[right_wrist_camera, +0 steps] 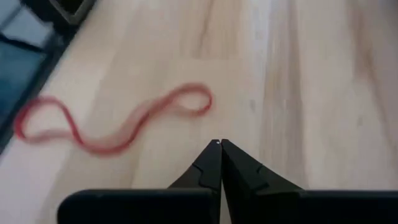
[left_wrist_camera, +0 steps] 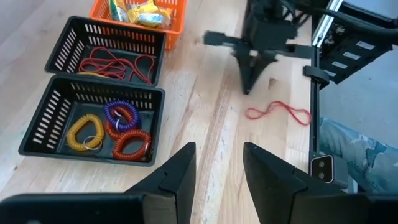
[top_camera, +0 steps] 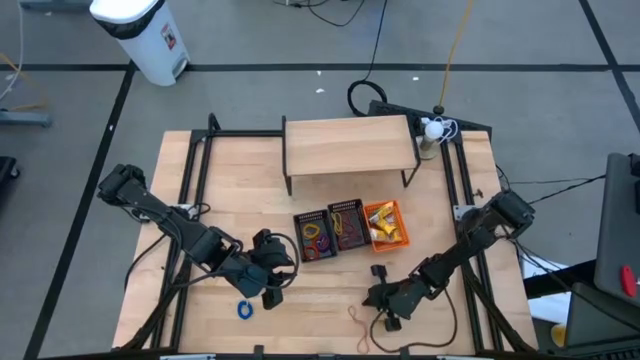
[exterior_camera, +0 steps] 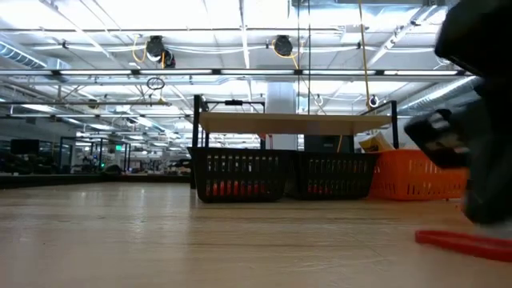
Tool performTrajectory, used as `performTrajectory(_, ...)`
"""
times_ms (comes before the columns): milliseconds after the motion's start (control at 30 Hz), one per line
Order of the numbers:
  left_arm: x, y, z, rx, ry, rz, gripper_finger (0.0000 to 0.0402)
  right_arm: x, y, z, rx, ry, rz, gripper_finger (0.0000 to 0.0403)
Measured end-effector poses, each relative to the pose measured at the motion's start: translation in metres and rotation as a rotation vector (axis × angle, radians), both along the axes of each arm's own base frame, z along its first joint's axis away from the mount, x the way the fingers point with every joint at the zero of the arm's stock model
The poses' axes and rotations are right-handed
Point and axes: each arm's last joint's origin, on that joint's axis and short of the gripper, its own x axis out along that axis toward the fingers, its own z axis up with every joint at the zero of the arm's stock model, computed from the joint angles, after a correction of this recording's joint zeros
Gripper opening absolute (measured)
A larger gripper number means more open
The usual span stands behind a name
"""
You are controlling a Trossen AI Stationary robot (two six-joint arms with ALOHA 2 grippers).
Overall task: Pick & Place Office Desk Supplies
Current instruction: Put the orange rubber band into the right black bin
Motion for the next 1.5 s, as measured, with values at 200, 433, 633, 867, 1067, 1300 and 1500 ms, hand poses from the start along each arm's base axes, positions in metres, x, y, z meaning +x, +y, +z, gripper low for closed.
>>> performTrajectory(200,0.000,0.000,0.000,0.000,0.000,0.000,0.0134,0.000,0.000,0.027,0.027,-0.085,0.017,0.0001)
performTrajectory(433,0.000,0.000,0.000,0.000,0.001,0.000,0.0134,-0.004,0.005,0.032,0.178,-0.005,0.142,0.0010)
performTrajectory(633,0.000,0.000,0.000,0.000,0.001,0.000,0.0134,-0.006,0.007,0.032,0.161,-0.009,0.164,0.0077)
performTrajectory(867,0.000,0.000,0.000,-0.001,0.002,0.000,0.0134,-0.006,0.007,0.031,0.208,0.031,0.110,0.0188)
performTrajectory(1067,0.000,0.000,0.000,-0.003,0.002,0.000,0.0134,-0.006,0.007,0.013,0.258,0.093,0.038,0.0254)
performTrajectory(1300,0.000,0.000,0.000,-0.004,0.002,0.001,0.0134,-0.001,0.011,0.001,0.367,0.106,-0.038,0.0268)
performTrajectory(1500,0.000,0.000,0.000,-0.005,0.002,0.002,0.0134,0.001,0.014,0.002,0.424,0.103,-0.026,0.0257)
